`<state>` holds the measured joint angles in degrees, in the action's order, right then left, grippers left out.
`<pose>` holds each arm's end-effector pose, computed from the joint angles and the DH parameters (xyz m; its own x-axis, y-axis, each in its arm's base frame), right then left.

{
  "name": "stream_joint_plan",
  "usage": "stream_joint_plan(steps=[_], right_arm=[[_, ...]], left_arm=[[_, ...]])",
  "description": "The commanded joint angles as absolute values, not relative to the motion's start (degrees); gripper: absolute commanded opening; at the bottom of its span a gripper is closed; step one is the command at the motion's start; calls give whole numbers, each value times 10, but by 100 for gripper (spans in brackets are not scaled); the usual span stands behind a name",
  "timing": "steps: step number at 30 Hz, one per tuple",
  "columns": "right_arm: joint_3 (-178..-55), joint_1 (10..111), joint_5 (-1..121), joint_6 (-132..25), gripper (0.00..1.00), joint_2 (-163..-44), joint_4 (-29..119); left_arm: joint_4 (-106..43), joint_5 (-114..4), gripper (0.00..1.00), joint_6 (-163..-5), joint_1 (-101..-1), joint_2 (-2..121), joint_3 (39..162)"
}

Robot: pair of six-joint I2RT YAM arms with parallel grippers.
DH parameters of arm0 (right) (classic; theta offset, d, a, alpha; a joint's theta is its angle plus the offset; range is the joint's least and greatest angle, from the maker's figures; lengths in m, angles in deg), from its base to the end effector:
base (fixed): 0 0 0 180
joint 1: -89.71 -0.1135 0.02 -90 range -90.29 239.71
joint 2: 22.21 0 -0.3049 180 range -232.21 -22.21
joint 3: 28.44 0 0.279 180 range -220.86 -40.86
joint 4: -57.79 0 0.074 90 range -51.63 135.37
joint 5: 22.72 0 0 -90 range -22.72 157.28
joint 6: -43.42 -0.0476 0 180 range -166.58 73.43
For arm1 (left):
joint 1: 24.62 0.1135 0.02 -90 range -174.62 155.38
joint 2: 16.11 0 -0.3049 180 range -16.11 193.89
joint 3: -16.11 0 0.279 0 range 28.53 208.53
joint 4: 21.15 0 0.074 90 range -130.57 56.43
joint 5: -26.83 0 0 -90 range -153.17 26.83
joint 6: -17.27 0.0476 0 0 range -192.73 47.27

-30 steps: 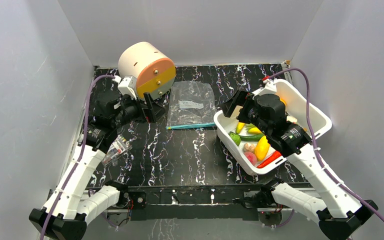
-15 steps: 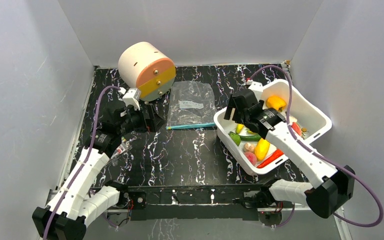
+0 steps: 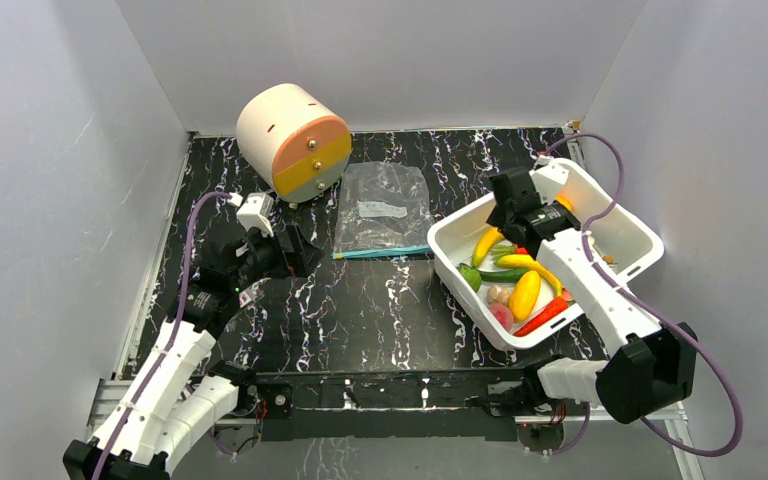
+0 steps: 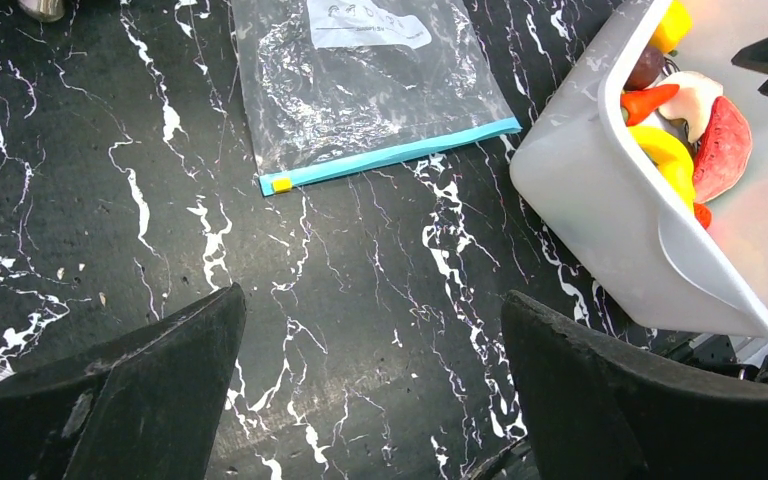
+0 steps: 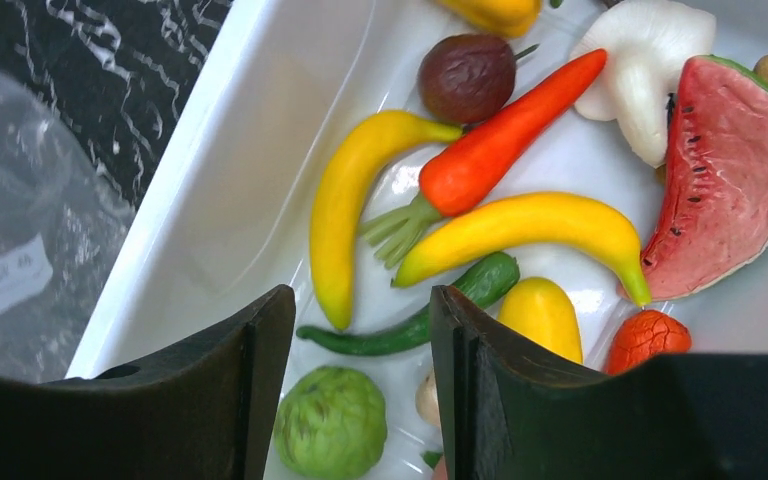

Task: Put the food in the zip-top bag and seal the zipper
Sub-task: Pick up the zipper food storage bag at the center of the board.

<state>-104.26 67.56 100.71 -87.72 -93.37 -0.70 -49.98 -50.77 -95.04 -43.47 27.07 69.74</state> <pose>0.2569 0.0763 0.3329 -0.5720 0.3600 -0.7371 0.4817 0.8747 0.0533 0.1731 -0.0699 0.3348 -0.4691 -0.2316 -0.8522 0.3571 0.8329 -0.4229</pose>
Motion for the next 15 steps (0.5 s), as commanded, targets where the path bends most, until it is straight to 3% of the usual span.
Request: stream_joint_plan(steps=[1,9,15], right_arm=[[-1043,747,972,-915,50,-946,55],[-1018,819,900,-949,51,-975,110],[-1012,820,873,-936,51,-955,137]], left_arm=[[-489,-516,99,-935,-431,258,699],[-471,-501,98,-888,-431,229,680],[-422,-414,81,-829,-431,328,724]])
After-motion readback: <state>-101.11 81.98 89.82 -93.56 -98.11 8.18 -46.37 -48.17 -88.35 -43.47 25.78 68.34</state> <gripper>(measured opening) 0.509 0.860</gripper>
